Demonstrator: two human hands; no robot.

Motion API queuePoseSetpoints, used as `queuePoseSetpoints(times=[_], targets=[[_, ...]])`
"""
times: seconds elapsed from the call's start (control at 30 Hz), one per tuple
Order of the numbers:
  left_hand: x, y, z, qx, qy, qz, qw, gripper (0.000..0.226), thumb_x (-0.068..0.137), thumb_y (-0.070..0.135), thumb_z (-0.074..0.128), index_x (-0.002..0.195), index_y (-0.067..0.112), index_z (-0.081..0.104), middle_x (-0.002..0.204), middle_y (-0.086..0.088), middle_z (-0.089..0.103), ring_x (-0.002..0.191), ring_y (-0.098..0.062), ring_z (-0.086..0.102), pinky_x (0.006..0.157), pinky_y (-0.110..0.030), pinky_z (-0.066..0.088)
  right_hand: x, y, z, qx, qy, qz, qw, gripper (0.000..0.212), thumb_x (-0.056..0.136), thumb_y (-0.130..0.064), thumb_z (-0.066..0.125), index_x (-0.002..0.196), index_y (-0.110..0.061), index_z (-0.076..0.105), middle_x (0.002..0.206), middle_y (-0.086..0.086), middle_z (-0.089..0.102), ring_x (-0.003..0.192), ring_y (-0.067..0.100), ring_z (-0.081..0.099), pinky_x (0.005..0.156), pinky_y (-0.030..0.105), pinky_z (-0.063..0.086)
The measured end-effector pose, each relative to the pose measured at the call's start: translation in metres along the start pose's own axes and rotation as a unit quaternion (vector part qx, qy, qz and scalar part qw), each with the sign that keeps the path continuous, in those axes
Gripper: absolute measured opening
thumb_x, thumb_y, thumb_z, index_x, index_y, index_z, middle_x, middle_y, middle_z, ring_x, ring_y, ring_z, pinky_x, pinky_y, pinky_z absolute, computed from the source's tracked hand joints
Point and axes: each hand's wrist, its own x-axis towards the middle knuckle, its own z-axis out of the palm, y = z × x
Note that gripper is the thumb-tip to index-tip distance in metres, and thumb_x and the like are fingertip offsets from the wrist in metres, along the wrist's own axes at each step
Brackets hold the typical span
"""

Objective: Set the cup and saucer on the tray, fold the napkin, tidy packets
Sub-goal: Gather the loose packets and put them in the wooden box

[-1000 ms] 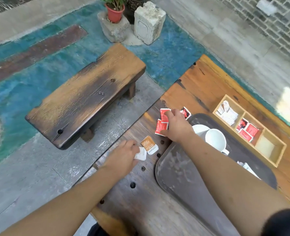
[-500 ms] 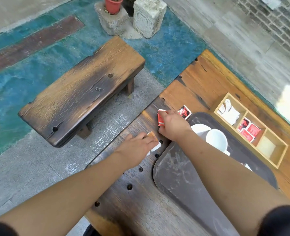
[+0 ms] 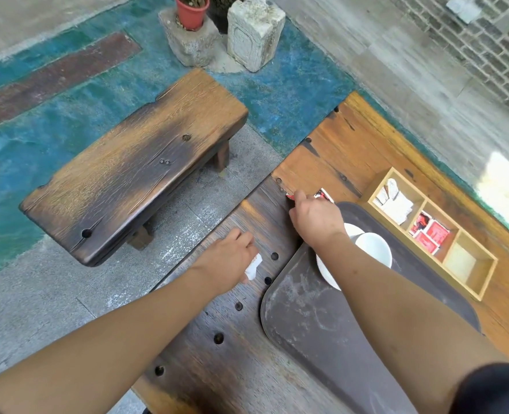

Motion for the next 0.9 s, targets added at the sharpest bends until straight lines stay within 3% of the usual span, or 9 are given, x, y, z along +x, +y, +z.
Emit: queuePoseSetpoints(times=[0.1,0.2,0.27,0.37,0.53,0.7,0.77,0.9], targets=[[0.001,-0.001,0.001,-0.004,0.002,-0.003,1.0,0.06,0.081,0.042,0.074,0.132,0.017,0.053,0.124,0.001,0.045,0.109,-0.018,0.037,0.088,-0.033,0.05,0.003,0.013,-0.008,0.025,0.029,0.035,0.999,0.018,0.097,-0.019,0.045,0.099,-0.002,0.05,0.065,0.012,0.057,0.061,0.036,0.062,0.045,0.029,0.027],[0.004,-0.001,0.001,-0.004,0.002,-0.008,1.0,0.058,0.081,0.041,0.075,0.13,0.018,0.054,0.124,0.001,0.046,0.108,-0.017,0.037,0.086,-0.031,0.051,0.007,0.027,-0.016,0.054,0.073,0.063,0.994,0.016,0.097,-0.021,0.049,0.098,-0.005,0.05,0.051,0.002,0.037,0.047,0.028,0.041,0.043,0.026,0.018],[0.007,-0.001,0.0,-0.003,0.005,-0.01,1.0,0.057,0.082,0.043,0.072,0.131,0.018,0.054,0.125,0.001,0.046,0.109,-0.018,0.036,0.088,-0.033,0.051,0.009,0.037,-0.017,0.044,0.083,0.07,0.993,0.014,0.097,-0.019,0.049,0.096,-0.005,0.049,0.055,0.007,0.042,0.049,0.027,0.039,0.044,0.029,0.025],[0.013,0.001,-0.002,-0.005,0.018,-0.013,1.0,0.056,0.086,0.043,0.068,0.133,0.017,0.052,0.127,0.0,0.046,0.111,-0.018,0.037,0.094,-0.033,0.048,0.008,0.049,-0.011,0.031,0.052,0.07,0.996,0.005,0.095,-0.01,0.048,0.097,-0.006,0.047,0.065,0.011,0.048,0.058,0.031,0.051,0.048,0.034,0.033],[0.025,0.006,-0.006,-0.004,0.043,-0.023,0.999,0.049,0.092,0.04,0.062,0.132,0.015,0.05,0.127,-0.003,0.048,0.112,-0.02,0.039,0.097,-0.035,0.046,0.012,0.05,0.003,0.018,-0.023,0.066,0.997,0.019,0.097,-0.014,0.042,0.112,-0.007,0.051,0.096,0.017,0.064,0.086,0.036,0.06,0.059,0.036,0.04],[0.036,0.008,-0.012,-0.012,0.043,-0.029,0.999,0.047,0.092,0.037,0.064,0.131,0.014,0.051,0.126,-0.003,0.048,0.112,-0.021,0.039,0.097,-0.034,0.046,0.016,0.046,0.004,0.069,-0.071,0.089,0.991,0.035,0.089,-0.037,0.054,0.112,-0.011,0.045,0.1,0.018,0.059,0.094,0.038,0.058,0.069,0.041,0.046],[0.04,0.009,-0.013,-0.01,0.039,-0.033,0.999,0.049,0.09,0.038,0.065,0.13,0.014,0.051,0.124,-0.003,0.049,0.11,-0.02,0.039,0.095,-0.034,0.048,0.019,0.044,0.002,0.052,-0.082,0.098,0.99,0.045,0.086,-0.046,0.059,0.113,-0.013,0.043,0.099,0.016,0.06,0.091,0.036,0.059,0.066,0.039,0.046],[0.045,0.01,-0.016,0.003,0.025,-0.041,0.999,0.051,0.087,0.04,0.069,0.127,0.014,0.053,0.118,-0.003,0.049,0.104,-0.019,0.04,0.087,-0.034,0.052,0.024,0.039,0.001,0.027,-0.08,0.094,0.992,0.033,0.089,-0.03,0.057,0.109,-0.008,0.042,0.097,0.019,0.062,0.087,0.036,0.061,0.062,0.038,0.04]])
